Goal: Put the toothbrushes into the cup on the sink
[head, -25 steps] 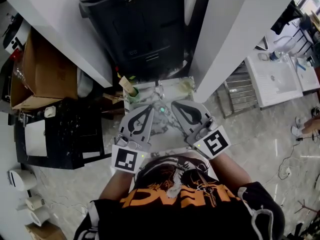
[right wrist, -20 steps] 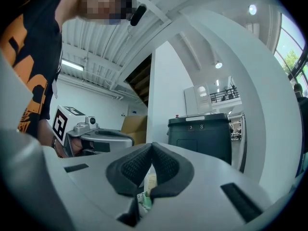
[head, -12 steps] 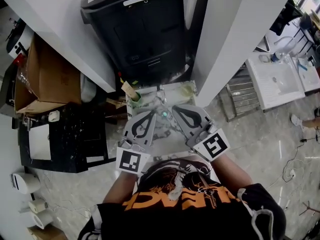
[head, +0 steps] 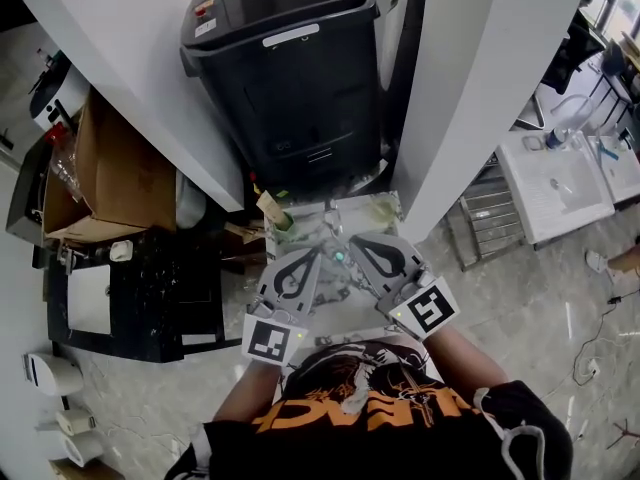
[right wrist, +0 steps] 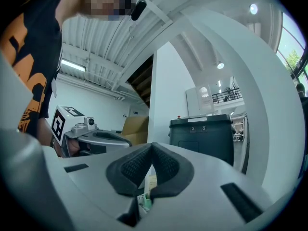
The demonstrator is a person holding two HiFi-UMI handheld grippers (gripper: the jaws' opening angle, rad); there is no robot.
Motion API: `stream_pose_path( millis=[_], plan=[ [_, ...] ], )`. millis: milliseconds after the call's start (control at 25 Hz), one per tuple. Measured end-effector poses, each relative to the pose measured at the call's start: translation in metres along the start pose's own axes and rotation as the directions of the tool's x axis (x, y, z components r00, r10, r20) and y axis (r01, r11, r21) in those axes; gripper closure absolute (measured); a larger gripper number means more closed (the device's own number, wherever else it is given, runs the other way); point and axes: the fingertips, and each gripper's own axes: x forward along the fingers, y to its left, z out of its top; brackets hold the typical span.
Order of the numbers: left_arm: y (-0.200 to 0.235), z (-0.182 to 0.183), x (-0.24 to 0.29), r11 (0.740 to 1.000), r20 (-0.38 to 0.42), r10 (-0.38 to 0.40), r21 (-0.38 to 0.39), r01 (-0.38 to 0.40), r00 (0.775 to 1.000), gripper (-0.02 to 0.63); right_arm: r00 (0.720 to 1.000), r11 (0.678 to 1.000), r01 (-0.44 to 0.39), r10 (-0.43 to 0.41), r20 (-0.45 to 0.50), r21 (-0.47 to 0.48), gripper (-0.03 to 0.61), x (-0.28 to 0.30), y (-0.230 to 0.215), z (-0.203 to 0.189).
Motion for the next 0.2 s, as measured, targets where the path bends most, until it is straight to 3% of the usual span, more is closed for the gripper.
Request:
stream_pose_path(
  millis=[200],
  plan=[
    [0.0019,0.0006,-0.003,1.0,0.005,0.0,0.007,0.0,1.0,0.589,1.0,1.0,0.009,-0.009,0.001,-0.008,0.566,0.0017,0.0002,0.0001]
  ],
)
